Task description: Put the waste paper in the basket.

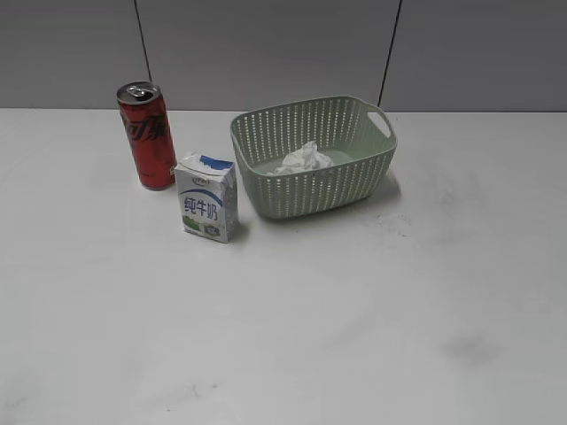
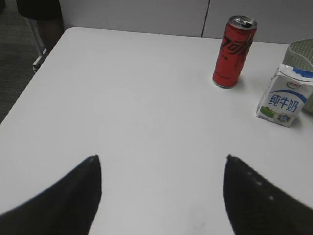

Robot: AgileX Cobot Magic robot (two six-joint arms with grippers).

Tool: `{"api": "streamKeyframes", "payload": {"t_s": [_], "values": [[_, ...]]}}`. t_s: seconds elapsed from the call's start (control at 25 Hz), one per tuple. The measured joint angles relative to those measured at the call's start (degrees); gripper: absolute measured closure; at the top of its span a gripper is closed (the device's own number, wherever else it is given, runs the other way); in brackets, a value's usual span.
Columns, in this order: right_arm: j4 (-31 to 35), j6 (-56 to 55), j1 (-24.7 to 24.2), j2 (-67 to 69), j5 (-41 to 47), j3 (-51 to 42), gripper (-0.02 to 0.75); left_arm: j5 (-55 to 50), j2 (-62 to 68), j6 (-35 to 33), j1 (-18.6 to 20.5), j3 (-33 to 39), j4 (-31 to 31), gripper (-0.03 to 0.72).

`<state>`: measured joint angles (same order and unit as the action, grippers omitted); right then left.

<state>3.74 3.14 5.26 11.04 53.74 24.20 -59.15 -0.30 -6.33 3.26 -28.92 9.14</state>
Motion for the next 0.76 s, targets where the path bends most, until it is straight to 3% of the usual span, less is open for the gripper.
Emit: {"api": "streamKeyframes", "payload": {"t_s": [0.24, 0.76], "values": [[0.0, 0.0, 0.0, -10.5, 0.1, 0.0, 0.153, 0.0, 0.0, 0.0, 0.0, 0.0, 0.0, 0.117], [1.4, 0.1, 0.0, -11.3, 0.1, 0.0, 0.154, 0.0, 0.0, 0.0, 0.0, 0.0, 0.0, 0.117]]}}
